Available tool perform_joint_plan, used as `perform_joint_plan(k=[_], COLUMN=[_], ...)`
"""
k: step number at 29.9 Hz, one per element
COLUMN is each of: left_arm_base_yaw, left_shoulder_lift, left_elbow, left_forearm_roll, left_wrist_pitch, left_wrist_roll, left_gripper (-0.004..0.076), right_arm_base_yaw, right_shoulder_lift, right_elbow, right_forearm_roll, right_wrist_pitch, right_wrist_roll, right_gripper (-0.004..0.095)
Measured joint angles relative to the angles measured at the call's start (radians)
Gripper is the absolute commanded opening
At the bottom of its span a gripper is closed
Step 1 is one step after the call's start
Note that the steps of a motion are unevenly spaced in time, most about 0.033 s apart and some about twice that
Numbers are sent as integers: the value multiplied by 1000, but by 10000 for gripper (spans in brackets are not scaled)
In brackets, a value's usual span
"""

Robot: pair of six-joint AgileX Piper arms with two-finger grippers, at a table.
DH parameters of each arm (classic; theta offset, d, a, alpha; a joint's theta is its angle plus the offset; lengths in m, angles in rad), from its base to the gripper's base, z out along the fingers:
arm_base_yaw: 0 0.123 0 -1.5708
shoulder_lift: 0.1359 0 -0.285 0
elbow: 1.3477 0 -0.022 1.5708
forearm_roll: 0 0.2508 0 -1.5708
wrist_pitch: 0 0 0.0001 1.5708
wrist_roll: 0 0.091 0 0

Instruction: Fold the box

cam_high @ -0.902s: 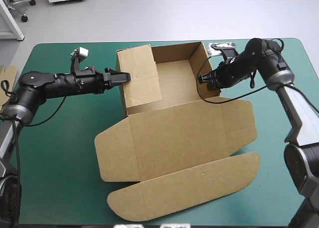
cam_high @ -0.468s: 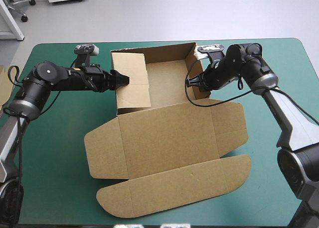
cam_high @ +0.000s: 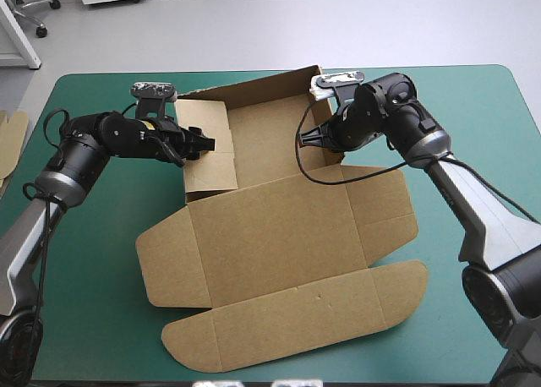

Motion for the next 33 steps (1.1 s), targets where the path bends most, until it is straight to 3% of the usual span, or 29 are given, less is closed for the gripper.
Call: perform_joint_plan(k=[9,15,23,33], left_arm_base_yaw=[-21,-30,-83,-88], left_shoulder_lift=[0,2,40,73], left_elbow=[-1,-1,-1,-59], left_forearm_roll=[121,129,326,345], left_wrist_pitch=[-14,-38,-28,-4], left_wrist_roll=[-135,-166,-283,-344], left_gripper=[413,358,359,333], right_arm_base_yaw=[90,92,92,93], right_shoulder_lift=[0,-3,-7,-8], right_elbow=[-36,-38,-38,-38], right_forearm_roll=[-144,-150,-146,-147], right_wrist_pitch=[36,68,79,79], right_wrist_roll=[80,88,89,86], right_gripper=[-13,-13,-14,-13])
